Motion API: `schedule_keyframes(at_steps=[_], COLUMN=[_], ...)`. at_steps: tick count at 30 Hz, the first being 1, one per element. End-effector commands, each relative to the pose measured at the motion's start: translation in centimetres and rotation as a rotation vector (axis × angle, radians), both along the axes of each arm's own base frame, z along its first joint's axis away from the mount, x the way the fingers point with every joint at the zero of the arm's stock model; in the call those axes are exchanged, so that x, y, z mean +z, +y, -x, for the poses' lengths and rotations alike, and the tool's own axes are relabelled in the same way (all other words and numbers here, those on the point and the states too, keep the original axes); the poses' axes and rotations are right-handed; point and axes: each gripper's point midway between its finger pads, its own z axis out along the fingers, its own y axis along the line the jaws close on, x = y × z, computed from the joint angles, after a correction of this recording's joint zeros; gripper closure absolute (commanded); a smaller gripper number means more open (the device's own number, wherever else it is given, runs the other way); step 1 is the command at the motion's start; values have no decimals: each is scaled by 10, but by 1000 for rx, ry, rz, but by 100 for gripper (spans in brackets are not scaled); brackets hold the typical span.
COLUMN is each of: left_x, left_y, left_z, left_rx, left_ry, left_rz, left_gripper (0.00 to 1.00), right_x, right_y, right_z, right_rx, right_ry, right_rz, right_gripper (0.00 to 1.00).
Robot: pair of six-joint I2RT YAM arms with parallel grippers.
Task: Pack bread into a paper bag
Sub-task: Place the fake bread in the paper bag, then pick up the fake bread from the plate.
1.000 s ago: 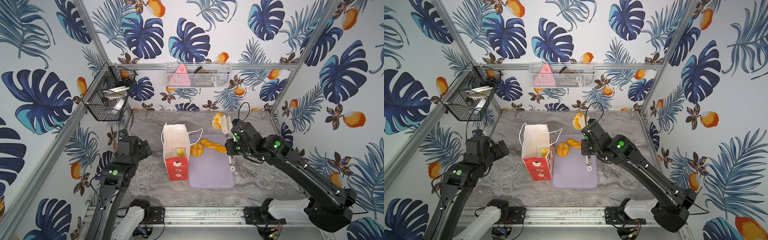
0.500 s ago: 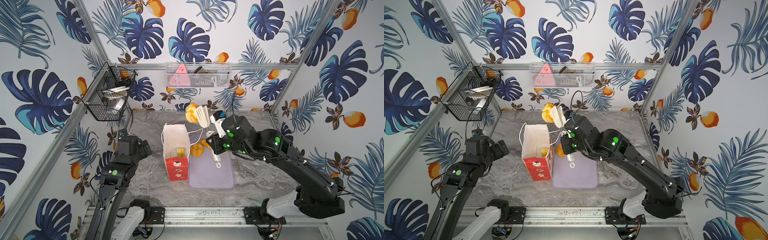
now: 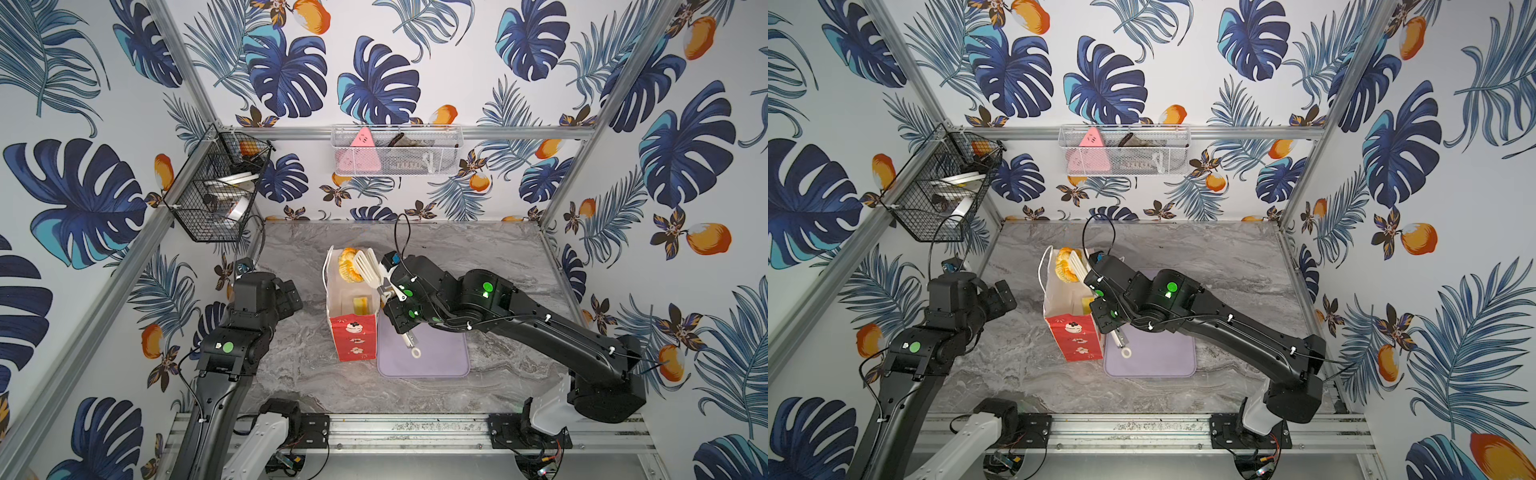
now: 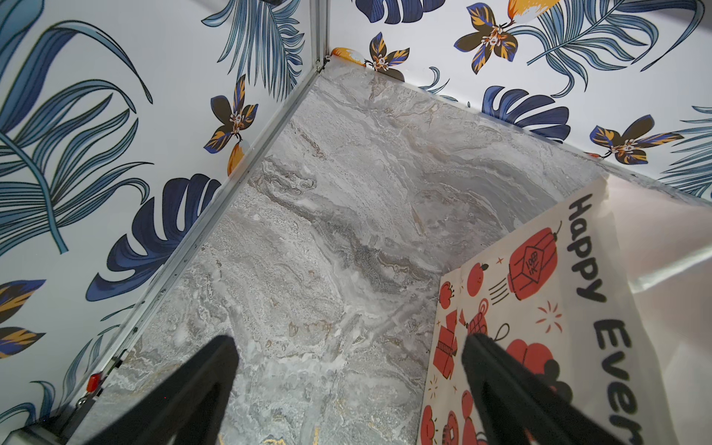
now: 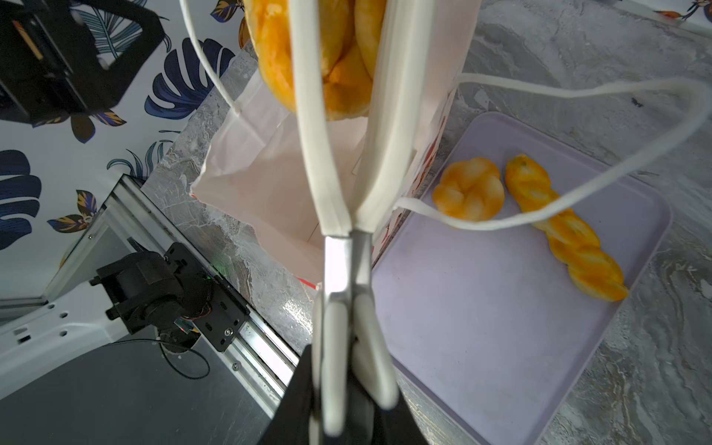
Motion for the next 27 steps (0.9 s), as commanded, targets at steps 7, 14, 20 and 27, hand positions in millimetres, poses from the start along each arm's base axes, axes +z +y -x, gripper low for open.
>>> schedule_keyframes(at_steps=[7,14,20,27], left_x=[4,5,5,8], left_y=[3,3,2,4], left_z=[-3,-3,-4,-1], left_rx=[7,8,4,10], left_ry=[-17,-14,-14,-26], left_rz=[-16,-19,-18,-22], left_gripper=[1,1,1,1], right_x=[22,48,101,129], right_y=[-1,-9,-34,-124], right_z=[-6,-12,-24,-55], right_rx=[-11,-34,-116,-469], right_ry=[-84,-165,-312,-524], right_rz=[-23,-82,-151,-34], right_gripper=[61,63,71,100])
